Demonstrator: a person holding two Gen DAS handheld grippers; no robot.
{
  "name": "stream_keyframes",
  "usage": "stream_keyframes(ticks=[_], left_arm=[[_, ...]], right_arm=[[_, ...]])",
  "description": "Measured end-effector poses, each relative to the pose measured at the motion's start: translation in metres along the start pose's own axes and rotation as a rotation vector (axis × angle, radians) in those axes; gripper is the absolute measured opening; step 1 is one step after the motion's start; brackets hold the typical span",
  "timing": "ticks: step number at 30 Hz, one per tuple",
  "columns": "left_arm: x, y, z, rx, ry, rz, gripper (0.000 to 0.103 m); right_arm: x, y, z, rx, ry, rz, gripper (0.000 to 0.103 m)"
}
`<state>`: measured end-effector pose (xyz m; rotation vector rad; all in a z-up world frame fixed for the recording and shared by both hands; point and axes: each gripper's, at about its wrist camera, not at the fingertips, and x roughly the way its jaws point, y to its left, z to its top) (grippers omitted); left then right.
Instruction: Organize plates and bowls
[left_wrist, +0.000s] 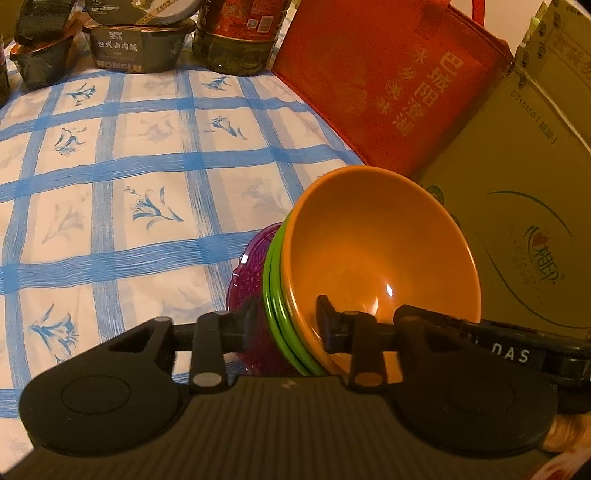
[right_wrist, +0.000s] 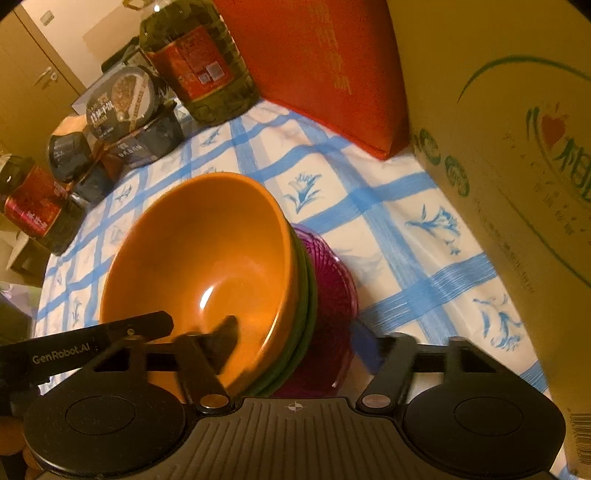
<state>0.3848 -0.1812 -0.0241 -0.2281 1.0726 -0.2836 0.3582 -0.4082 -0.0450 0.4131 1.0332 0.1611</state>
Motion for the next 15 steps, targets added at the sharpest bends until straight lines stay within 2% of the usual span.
stream_keyframes(ticks=[8, 11, 15], left_arm=[[-0.018, 0.005, -0.007, -0.011, -0.037, -0.013, 0.063], [-0.030, 0.008, -0.011, -0.036, -0.064, -0.043, 0.064], [-0.049, 0.010, -0.018, -0.038, -0.105, -0.037, 0.069]], right_arm=[[-0.018, -0.003, -0.007, 0.034, -0.033, 0.034, 0.076], [-0.028, -0.001, -0.010, 0.032, -0.048, 0.043, 0.077], [-0.043, 0.003, -0.015, 0.026, -0.068, 0.047, 0.077]])
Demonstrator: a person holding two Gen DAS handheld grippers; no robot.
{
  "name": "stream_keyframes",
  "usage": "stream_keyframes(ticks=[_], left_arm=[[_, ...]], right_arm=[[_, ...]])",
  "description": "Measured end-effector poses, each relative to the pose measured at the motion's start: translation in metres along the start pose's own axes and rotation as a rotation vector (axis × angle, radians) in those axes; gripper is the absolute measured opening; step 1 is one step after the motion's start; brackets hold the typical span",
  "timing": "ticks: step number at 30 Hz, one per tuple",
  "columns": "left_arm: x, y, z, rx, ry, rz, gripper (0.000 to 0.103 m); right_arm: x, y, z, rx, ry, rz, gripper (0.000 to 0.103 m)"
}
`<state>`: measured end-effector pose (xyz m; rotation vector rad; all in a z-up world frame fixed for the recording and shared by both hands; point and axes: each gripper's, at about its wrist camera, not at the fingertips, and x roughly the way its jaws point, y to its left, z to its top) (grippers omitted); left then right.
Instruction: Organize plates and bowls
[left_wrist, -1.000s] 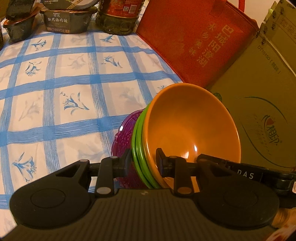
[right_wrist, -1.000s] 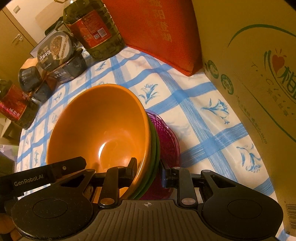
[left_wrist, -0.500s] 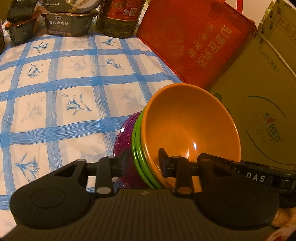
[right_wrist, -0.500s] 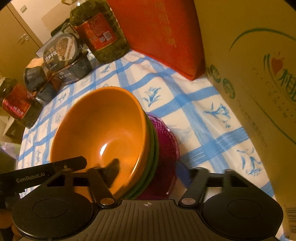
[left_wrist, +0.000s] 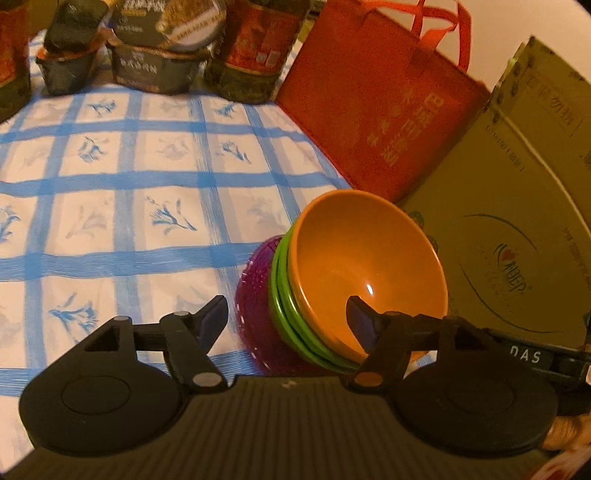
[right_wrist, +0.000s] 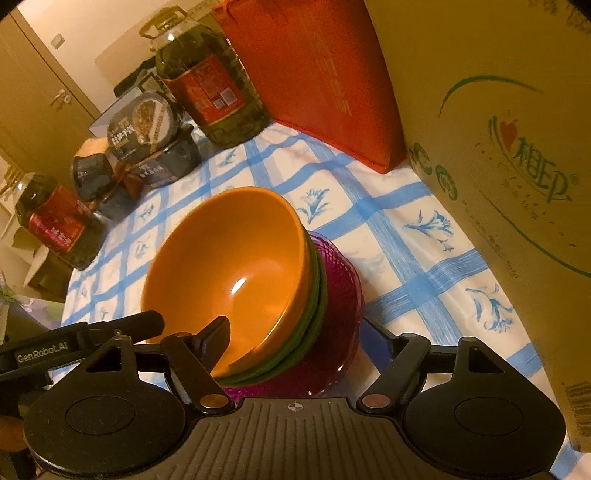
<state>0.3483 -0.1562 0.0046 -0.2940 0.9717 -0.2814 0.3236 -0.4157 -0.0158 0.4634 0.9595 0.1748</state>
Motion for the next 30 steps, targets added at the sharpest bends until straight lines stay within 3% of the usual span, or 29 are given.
stream_keyframes(ticks=[7, 13, 30], left_arm=[[-0.030, 0.005, -0.018, -0.001, -0.074, 0.009, 0.082], [-0.044, 0.012, -0.041, 0.004, -0.072, 0.034, 0.094], [-0.075, 0.011, -0.108, 0.098, -0.135, 0.174, 0.096]], right_arm=[[-0.023, 0.005, -0.018, -0.001, -0.025, 0.001, 0.078], [-0.039, 0.007, -0.037, -0.002, -0.043, 0.008, 0.084], [-0.063, 0.016, -0.093, -0.106, -0.116, -0.032, 0.088]])
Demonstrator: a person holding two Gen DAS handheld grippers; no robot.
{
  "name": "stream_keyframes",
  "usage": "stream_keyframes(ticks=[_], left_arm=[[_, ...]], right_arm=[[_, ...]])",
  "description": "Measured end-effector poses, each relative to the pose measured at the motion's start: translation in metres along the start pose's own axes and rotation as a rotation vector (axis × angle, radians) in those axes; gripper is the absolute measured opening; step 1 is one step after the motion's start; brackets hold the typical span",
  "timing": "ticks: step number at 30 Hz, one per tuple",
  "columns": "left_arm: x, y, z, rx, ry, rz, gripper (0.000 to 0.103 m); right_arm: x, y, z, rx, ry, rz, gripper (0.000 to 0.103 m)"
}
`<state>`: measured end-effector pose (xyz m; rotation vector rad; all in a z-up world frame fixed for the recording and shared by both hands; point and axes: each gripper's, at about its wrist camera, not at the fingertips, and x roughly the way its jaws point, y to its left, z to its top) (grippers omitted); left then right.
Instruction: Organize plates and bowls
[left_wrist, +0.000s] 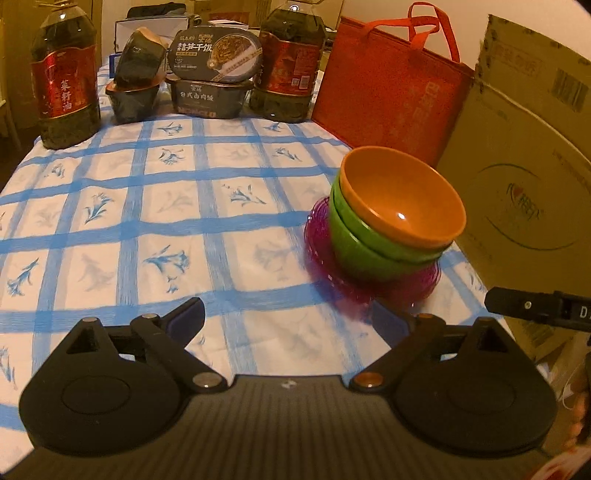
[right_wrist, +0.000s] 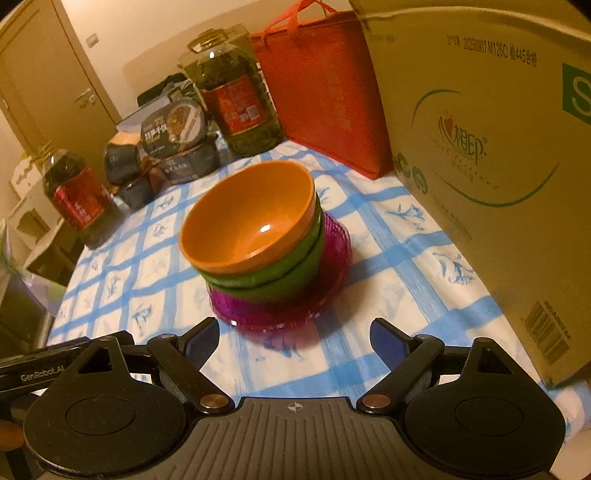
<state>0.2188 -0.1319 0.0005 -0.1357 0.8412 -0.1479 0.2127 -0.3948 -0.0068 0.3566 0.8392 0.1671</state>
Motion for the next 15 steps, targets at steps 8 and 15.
stream_keyframes(ticks=[8, 15], left_arm=[[-0.019, -0.002, -0.018, 0.003, -0.003, 0.015, 0.096], [-0.037, -0.003, -0.028, 0.016, -0.010, 0.013, 0.096]], right_arm=[[-0.013, 0.007, -0.020, -0.017, -0.011, -0.020, 0.088], [-0.024, 0.016, -0.038, -0.040, -0.006, -0.027, 0.088]])
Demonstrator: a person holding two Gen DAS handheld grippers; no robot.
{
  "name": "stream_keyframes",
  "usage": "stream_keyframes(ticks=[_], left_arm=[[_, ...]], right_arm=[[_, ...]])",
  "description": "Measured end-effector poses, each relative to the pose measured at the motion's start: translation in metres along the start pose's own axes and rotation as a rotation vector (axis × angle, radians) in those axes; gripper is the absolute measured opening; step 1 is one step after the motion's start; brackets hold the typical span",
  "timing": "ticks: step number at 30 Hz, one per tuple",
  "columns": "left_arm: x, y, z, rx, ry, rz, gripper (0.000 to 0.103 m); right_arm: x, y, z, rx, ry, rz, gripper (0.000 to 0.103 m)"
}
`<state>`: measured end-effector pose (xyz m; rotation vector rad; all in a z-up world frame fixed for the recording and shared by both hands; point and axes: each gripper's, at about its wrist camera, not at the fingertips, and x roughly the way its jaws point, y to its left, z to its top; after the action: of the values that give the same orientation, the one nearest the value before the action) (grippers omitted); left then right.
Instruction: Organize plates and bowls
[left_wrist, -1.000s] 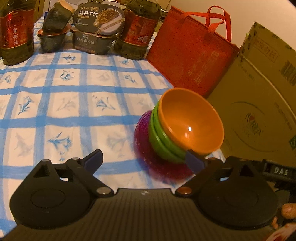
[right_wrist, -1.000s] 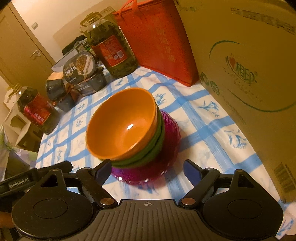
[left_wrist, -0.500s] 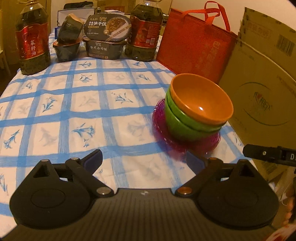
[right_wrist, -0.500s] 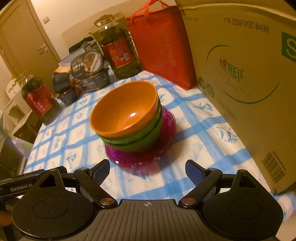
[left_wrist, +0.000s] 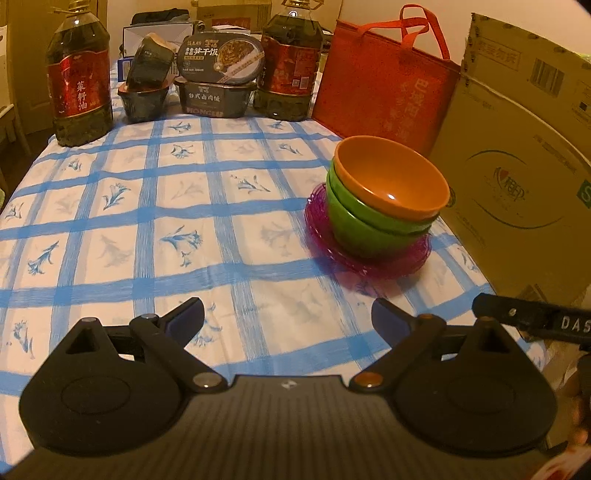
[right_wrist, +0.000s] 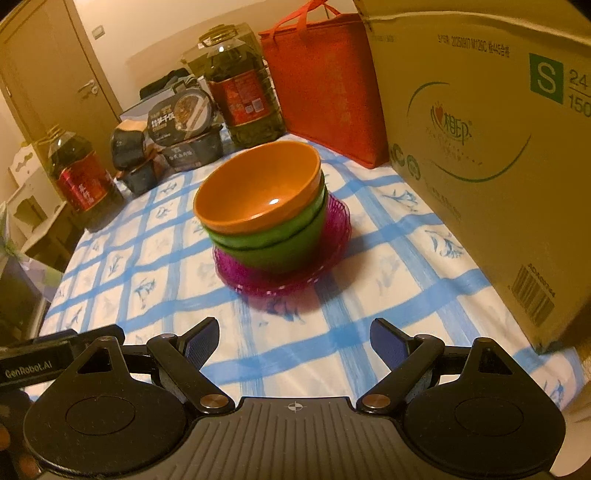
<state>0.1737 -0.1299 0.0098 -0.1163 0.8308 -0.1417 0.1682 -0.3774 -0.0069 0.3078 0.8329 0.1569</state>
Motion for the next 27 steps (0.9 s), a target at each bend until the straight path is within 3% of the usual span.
stream_keyframes(ticks=[11, 27], left_arm=[[-0.029, 0.000, -0.029, 0.007, 0.010, 0.007, 0.090], [-0.075, 0.003, -0.066, -0.030, -0.022, -0.010, 0.095]], right_arm=[[-0.027, 0.020, -0.026, -0.042, -0.027, 0.008, 0.088], [-0.065, 0.047, -0.060, -0.129, -0.018, -0.034, 0.088]])
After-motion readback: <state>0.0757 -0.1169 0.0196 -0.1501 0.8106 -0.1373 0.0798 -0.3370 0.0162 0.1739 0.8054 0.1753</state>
